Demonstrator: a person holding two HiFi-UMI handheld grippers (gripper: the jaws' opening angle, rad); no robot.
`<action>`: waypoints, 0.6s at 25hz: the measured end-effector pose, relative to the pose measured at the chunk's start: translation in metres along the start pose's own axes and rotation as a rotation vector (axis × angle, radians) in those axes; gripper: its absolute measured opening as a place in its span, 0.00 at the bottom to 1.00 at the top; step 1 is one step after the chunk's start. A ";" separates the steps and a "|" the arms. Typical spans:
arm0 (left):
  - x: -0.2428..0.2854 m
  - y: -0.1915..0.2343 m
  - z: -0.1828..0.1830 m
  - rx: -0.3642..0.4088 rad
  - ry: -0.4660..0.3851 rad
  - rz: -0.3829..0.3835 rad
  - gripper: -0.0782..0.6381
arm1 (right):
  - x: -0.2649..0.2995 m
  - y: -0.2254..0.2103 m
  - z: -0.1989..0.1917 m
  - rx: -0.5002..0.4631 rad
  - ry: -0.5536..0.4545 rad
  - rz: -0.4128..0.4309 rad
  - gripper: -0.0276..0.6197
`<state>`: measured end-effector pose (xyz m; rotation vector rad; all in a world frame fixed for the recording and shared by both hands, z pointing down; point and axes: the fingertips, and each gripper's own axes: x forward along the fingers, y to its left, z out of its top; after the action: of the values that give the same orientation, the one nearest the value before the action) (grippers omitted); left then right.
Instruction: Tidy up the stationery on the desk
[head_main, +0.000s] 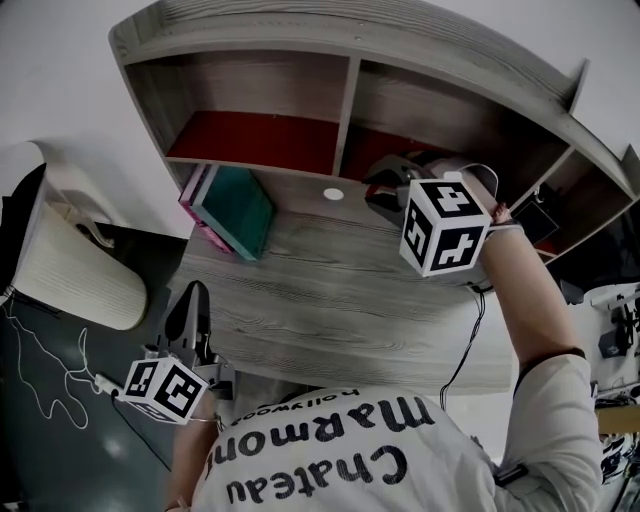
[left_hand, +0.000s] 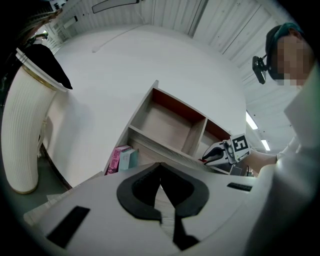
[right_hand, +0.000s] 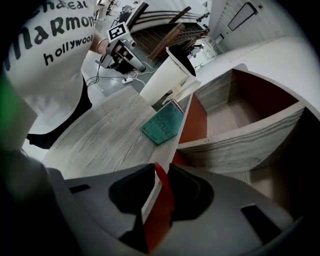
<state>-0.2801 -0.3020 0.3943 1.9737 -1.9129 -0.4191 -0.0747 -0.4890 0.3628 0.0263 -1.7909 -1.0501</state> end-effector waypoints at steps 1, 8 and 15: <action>0.000 0.000 0.000 0.000 -0.002 0.000 0.13 | 0.000 0.000 0.000 0.001 -0.002 -0.005 0.19; 0.002 -0.004 0.000 0.001 -0.005 -0.011 0.13 | -0.005 -0.002 0.002 0.019 -0.025 -0.042 0.17; 0.005 -0.009 -0.004 0.007 0.006 -0.026 0.13 | -0.021 -0.007 0.008 0.087 -0.088 -0.060 0.14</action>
<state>-0.2697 -0.3066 0.3936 2.0039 -1.8892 -0.4140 -0.0743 -0.4789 0.3417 0.0891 -1.9251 -1.0292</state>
